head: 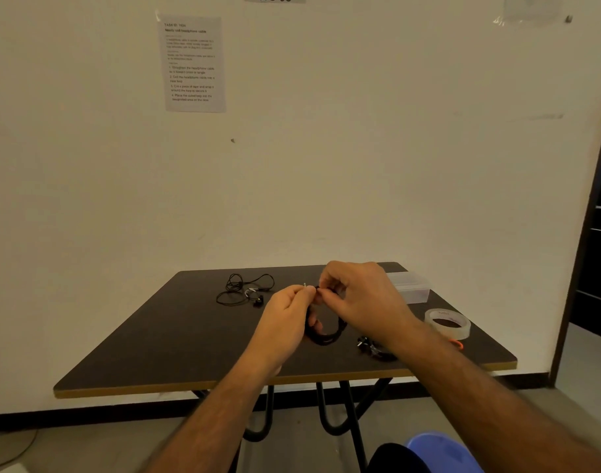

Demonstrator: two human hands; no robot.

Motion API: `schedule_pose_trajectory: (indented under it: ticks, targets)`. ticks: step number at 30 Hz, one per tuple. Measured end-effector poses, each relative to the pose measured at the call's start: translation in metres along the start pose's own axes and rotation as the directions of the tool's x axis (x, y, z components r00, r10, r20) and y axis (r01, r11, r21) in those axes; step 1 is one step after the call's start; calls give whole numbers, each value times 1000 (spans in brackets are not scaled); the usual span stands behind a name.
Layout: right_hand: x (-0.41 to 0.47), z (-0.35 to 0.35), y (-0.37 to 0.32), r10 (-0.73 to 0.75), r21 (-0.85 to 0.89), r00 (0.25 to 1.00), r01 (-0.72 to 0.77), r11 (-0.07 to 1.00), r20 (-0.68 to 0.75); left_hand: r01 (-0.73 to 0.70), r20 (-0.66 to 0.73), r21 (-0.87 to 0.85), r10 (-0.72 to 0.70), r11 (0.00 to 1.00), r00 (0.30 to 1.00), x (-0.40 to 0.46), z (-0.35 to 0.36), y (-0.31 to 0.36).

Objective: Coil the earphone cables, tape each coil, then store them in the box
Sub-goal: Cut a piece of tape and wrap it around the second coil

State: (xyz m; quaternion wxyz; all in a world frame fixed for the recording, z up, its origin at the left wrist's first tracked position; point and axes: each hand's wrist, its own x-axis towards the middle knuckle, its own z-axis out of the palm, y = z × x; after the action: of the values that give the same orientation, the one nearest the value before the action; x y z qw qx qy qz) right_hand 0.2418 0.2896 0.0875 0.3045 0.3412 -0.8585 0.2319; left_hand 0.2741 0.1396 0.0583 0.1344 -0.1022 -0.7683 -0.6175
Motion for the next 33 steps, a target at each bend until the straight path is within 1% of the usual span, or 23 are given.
schedule_pose_trajectory:
  ticks: [2, 3, 10, 13, 15, 17, 18, 20, 23, 25, 27, 29, 33]
  targets:
    - [-1, 1, -1, 22, 5, 1000, -22, 1000, 19, -67, -32, 136, 72, 988, 997, 1, -1, -4]
    - [-1, 1, -1, 35, 10, 999, -36, 999, 29, -86, -38, 177, 94, 980, 995, 1, -1, -4]
    - [0, -4, 2, 149, 60, 980, -158, 986, 134, -161, -25, 380, 184, 911, 983, -3, 0, -7]
    - [1, -9, 4, 200, 134, 957, -231, 964, 209, -176, -5, 451, 199, 875, 980, -2, 0, -9]
    - [3, -16, 5, 221, 235, 933, -291, 927, 283, -184, 11, 467, 203, 865, 979, -2, -1, -9]
    - [5, -22, 5, 241, 344, 907, -362, 867, 346, -204, 45, 475, 208, 856, 977, -3, -2, -8]
    - [5, -24, 5, 251, 370, 891, -394, 842, 378, -224, 70, 479, 217, 849, 974, -4, -3, -7]
    - [6, -27, 5, 257, 373, 867, -428, 823, 426, -275, 113, 480, 252, 833, 961, -6, -2, -4]
    - [7, -28, 7, 253, 396, 824, -483, 781, 507, -340, 134, 492, 316, 801, 939, -7, -3, -3]
    - [8, -28, 8, 262, 416, 781, -546, 727, 567, -368, 150, 541, 344, 756, 927, -5, -4, -4]
    - [9, -29, 10, 271, 423, 738, -603, 676, 618, -384, 166, 626, 365, 679, 916, -2, -4, -6]
    - [9, -29, 11, 273, 436, 703, -649, 624, 656, -381, 158, 692, 387, 613, 908, -1, -4, -7]
    - [12, -28, 16, 253, 482, 670, -701, 526, 698, -364, 100, 722, 433, 588, 896, -1, 1, -10]
